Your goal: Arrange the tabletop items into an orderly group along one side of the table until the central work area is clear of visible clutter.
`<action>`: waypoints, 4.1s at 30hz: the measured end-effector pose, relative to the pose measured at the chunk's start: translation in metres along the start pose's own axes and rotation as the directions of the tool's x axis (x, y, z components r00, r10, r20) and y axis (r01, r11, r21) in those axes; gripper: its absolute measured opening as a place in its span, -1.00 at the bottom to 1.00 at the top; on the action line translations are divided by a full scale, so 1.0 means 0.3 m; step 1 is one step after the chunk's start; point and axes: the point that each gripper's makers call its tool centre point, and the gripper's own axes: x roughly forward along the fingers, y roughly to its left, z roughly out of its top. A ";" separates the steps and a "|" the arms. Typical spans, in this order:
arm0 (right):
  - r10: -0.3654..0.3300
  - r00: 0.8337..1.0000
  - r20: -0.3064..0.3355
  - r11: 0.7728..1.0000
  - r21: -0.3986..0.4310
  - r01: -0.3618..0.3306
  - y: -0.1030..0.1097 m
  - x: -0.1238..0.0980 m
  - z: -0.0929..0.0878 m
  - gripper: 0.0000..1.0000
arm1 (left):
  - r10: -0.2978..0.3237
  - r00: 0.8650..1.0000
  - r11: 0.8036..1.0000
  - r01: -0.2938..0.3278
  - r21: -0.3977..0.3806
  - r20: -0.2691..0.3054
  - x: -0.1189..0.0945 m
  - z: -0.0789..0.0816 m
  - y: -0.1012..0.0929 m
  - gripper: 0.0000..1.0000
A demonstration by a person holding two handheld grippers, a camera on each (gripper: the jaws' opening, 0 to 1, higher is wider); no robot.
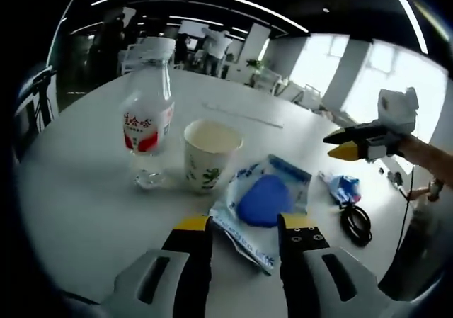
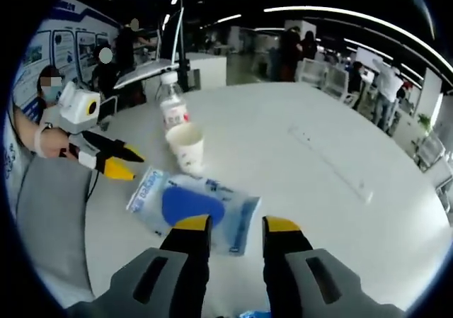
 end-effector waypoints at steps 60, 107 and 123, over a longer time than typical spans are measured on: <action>0.083 0.938 -0.336 0.996 0.064 -0.065 -0.019 0.200 -0.206 -1.00 | -0.026 0.995 0.997 0.018 -0.075 -0.097 0.057 -0.142 0.012 -1.00; -0.013 0.963 -0.269 0.967 0.241 0.080 -0.100 0.003 -0.296 -1.00 | -0.101 0.993 0.992 0.105 0.064 -0.062 0.200 0.044 -0.059 -1.00; -0.035 0.968 -0.248 0.945 0.307 0.113 -0.081 -0.033 -0.348 -1.00 | -0.111 0.993 0.989 0.115 0.095 -0.049 0.268 0.102 -0.080 -1.00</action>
